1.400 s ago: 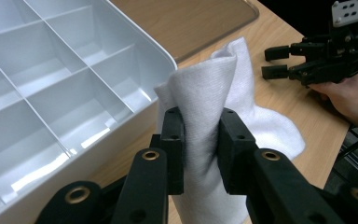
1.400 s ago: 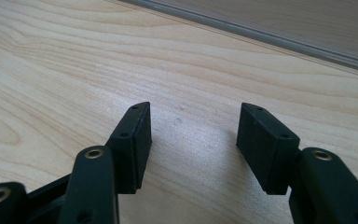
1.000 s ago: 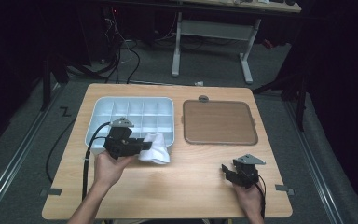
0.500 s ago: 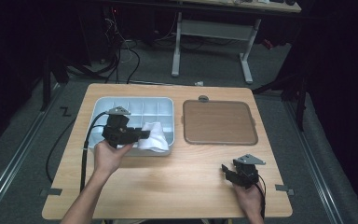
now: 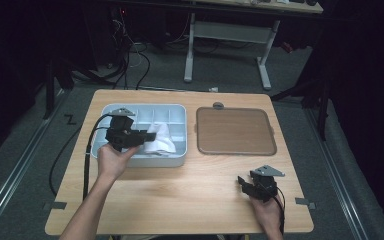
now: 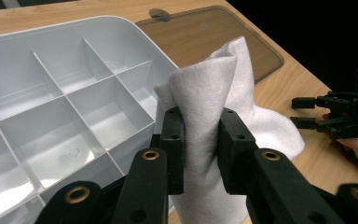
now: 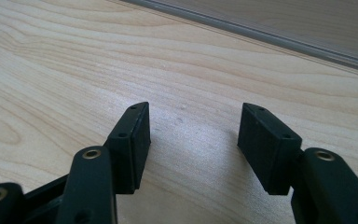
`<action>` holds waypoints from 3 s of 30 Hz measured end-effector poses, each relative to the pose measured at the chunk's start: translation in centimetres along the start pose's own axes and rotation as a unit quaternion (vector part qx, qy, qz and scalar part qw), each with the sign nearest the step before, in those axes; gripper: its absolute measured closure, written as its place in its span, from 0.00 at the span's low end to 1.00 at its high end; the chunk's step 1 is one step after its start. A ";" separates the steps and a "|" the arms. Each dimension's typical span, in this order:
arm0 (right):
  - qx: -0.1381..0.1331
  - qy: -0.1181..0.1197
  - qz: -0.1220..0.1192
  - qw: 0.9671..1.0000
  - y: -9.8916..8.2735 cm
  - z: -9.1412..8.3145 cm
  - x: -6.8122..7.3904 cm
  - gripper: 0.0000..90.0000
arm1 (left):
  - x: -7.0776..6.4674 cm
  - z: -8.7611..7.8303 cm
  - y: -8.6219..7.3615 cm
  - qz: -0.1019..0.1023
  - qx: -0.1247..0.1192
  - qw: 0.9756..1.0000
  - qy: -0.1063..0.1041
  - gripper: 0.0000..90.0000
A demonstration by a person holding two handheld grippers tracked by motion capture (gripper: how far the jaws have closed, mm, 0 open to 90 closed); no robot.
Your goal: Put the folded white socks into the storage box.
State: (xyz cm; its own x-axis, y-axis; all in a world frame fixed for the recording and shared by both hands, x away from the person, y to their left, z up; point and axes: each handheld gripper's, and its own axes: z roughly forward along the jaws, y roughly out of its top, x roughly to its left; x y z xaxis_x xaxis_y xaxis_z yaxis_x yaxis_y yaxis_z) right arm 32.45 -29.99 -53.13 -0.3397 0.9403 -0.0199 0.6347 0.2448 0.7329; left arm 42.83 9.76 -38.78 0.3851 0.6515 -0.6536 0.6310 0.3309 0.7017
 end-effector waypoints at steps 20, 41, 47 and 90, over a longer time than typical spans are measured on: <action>0.000 -0.001 0.000 1.000 0.0 0.0 0.0 0.49 | 3.2 0.3 0.2 -0.018 0.005 1.000 0.022 0.83; 0.000 -0.002 0.000 1.000 0.0 0.0 0.0 0.49 | 5.6 1.0 -0.2 -0.014 0.026 0.998 0.046 0.83; 0.000 -0.002 0.000 1.000 0.0 0.0 0.0 0.49 | 6.4 1.3 -0.6 -0.012 0.028 0.998 0.054 0.83; 0.000 -0.002 0.000 1.000 0.0 0.0 0.0 0.49 | 8.8 2.9 -2.6 0.032 0.063 0.991 0.111 0.84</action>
State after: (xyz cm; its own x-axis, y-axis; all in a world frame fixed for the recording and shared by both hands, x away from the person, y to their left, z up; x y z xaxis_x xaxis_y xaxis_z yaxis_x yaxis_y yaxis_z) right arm 32.44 -29.99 -53.13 -0.3370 0.9413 -0.0218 0.6350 0.2443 0.7328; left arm 46.49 12.64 -47.21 0.2775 0.8073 -0.5208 0.6954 0.2053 0.6887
